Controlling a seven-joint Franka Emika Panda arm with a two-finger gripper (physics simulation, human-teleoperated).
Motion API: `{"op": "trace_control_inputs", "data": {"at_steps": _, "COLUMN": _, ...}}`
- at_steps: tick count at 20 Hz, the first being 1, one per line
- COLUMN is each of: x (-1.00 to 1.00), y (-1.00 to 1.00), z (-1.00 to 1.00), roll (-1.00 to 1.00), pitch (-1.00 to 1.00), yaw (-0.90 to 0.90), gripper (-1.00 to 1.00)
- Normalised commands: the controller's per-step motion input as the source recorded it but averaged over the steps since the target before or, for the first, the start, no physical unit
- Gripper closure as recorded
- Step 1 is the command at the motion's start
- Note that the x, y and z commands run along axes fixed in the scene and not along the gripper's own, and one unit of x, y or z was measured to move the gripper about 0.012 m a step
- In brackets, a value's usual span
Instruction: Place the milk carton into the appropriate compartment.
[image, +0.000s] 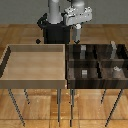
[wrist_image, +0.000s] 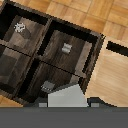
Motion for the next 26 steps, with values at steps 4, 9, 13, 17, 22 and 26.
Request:
{"op": "trace_control_inputs", "data": {"at_steps": 4, "x": 0.0, "y": 1.0, "z": 0.0, "roll": 0.0, "pitch": 0.0, "yaw": 0.0, "gripper": 1.0}}
{"op": "trace_control_inputs", "data": {"at_steps": 9, "x": -0.6, "y": 0.0, "z": 0.0, "roll": 0.0, "pitch": 0.0, "yaw": 0.0, "gripper": 1.0}}
{"op": "trace_control_inputs", "data": {"at_steps": 13, "x": -0.5, "y": -0.25, "z": 0.0, "roll": 0.0, "pitch": 0.0, "yaw": 0.0, "gripper": 1.0}}
{"op": "trace_control_inputs", "data": {"at_steps": 17, "x": 0.0, "y": 0.0, "z": -0.75, "roll": 0.0, "pitch": 0.0, "yaw": 0.0, "gripper": 1.0}}
{"op": "trace_control_inputs", "data": {"at_steps": 22, "x": 0.0, "y": 0.0, "z": -1.0, "roll": 0.0, "pitch": 0.0, "yaw": 0.0, "gripper": 1.0}}
{"op": "trace_control_inputs", "data": {"at_steps": 26, "x": 0.0, "y": 0.0, "z": -0.75, "roll": 0.0, "pitch": 0.0, "yaw": 0.0, "gripper": -1.0}}
